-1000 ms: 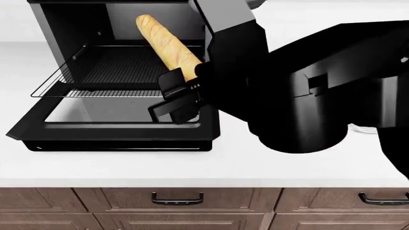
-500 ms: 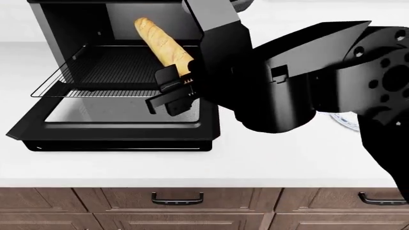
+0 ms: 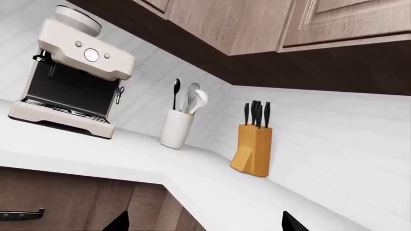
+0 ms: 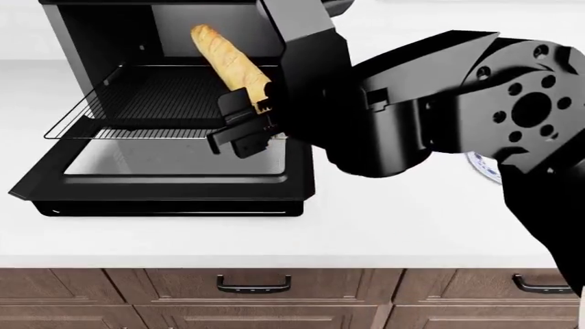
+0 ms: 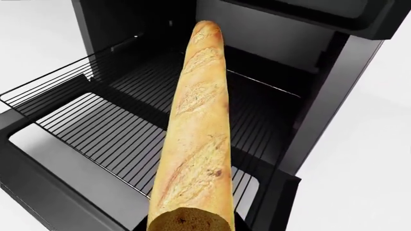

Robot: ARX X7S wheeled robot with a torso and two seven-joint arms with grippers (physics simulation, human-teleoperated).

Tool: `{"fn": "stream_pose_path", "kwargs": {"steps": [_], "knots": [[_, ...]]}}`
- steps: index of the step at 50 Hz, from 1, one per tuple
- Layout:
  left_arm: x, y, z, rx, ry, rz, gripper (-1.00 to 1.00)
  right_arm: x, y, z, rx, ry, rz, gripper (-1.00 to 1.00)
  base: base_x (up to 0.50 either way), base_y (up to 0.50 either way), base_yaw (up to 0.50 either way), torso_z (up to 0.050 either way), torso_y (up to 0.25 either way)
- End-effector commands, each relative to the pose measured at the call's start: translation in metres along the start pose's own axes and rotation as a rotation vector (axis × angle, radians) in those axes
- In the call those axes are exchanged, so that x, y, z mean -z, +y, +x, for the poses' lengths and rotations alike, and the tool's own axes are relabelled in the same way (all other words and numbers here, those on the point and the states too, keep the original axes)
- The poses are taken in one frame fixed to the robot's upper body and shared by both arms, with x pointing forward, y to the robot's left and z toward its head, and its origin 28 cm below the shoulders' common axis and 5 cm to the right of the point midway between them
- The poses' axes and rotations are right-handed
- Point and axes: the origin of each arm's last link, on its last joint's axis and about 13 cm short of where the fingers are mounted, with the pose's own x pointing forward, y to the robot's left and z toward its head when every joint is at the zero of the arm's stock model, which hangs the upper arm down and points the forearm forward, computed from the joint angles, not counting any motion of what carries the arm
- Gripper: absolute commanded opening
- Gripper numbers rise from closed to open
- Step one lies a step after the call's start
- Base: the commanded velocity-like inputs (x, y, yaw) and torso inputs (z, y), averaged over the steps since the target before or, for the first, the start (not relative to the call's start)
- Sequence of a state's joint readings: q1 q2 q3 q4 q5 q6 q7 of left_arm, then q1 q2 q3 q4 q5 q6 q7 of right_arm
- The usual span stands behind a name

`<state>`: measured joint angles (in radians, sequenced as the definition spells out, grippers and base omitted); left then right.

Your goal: Place the baguette on the rack of the toaster oven.

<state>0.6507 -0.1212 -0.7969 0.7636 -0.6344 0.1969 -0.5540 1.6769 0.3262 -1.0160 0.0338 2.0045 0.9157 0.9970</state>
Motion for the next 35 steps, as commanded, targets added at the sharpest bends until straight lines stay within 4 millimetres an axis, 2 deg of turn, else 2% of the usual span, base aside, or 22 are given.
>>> {"fn": "stream_pose_path", "kwargs": {"steps": [1,22,30,35], "knots": [[0.001,-0.001,0.0,0.002,0.003,0.001,1.0,-0.003,-0.002,0.003,0.013,-0.029,-0.023,1.0,0.0,0.0,0.0,0.0,0.0],[0.002,-0.002,0.0,0.008,0.006,0.002,1.0,0.0,-0.003,0.002,0.017,-0.03,-0.023,1.0,0.0,0.0,0.0,0.0,0.0],[0.001,-0.002,0.0,0.007,0.005,0.001,1.0,0.0,0.0,-0.009,0.009,-0.047,-0.032,1.0,0.0,0.0,0.0,0.0,0.0],[0.001,-0.002,0.0,0.007,0.004,0.001,1.0,0.004,0.006,-0.023,0.005,-0.066,-0.057,1.0,0.0,0.0,0.0,0.0,0.0]]}}
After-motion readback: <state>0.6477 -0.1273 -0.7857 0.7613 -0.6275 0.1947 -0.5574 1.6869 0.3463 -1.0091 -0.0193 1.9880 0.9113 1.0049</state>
